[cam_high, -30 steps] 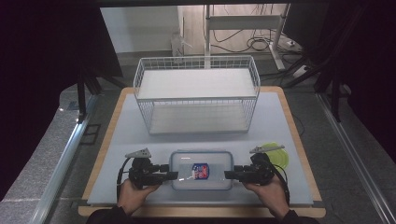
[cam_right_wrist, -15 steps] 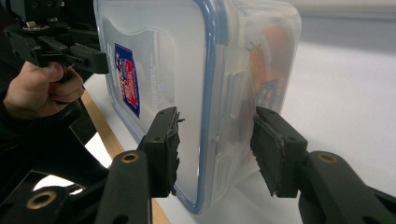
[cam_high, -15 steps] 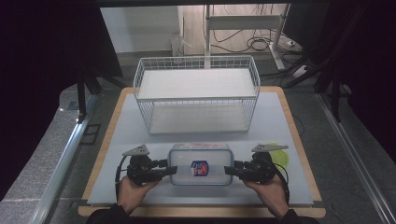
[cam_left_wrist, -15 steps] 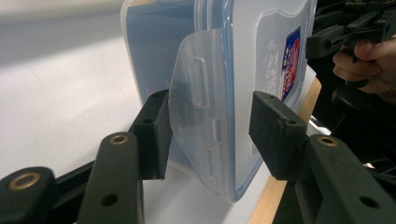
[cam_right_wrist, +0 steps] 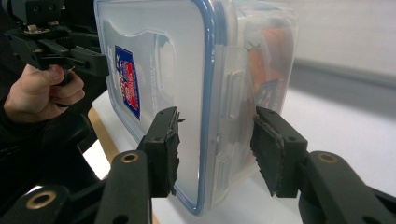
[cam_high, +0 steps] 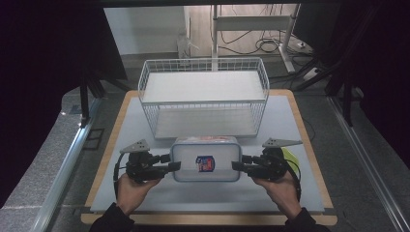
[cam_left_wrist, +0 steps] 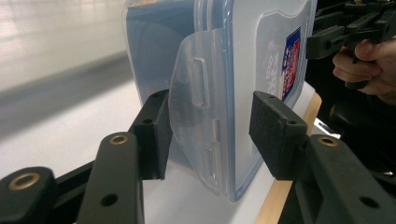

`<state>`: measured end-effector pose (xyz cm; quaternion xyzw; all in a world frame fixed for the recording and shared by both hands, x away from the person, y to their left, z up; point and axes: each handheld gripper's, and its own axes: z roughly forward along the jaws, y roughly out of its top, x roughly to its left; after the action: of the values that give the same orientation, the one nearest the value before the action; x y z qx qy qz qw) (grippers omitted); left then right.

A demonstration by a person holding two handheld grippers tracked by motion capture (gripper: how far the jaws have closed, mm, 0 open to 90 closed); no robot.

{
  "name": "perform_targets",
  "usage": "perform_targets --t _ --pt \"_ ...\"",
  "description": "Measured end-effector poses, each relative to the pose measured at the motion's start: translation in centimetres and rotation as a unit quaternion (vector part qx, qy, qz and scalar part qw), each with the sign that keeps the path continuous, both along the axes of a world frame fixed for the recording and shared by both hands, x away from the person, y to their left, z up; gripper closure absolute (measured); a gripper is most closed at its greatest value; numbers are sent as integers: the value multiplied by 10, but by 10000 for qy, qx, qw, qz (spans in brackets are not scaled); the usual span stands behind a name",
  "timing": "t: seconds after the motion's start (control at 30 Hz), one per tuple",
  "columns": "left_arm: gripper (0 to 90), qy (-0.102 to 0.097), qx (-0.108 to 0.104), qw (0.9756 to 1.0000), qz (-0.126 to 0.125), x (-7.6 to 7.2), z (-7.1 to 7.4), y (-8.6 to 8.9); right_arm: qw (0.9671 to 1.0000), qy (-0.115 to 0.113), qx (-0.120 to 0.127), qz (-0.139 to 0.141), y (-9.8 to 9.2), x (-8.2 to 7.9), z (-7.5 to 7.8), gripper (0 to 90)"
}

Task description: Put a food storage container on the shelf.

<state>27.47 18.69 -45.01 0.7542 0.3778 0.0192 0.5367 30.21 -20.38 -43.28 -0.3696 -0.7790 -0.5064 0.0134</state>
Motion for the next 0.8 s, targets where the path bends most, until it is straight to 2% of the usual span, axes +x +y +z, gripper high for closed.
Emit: perform_targets --t 0.2,0.6,0.8 --pt "498 -106 21 9999 37 6 19 2 9999 -102 102 2 2 8 17 530" --pt "498 -248 -10 9996 103 23 44 8 9994 -247 257 -26 8 28 42 530" --pt "497 -362 -14 9992 137 33 64 11 9988 -313 370 -47 10 38 60 530"
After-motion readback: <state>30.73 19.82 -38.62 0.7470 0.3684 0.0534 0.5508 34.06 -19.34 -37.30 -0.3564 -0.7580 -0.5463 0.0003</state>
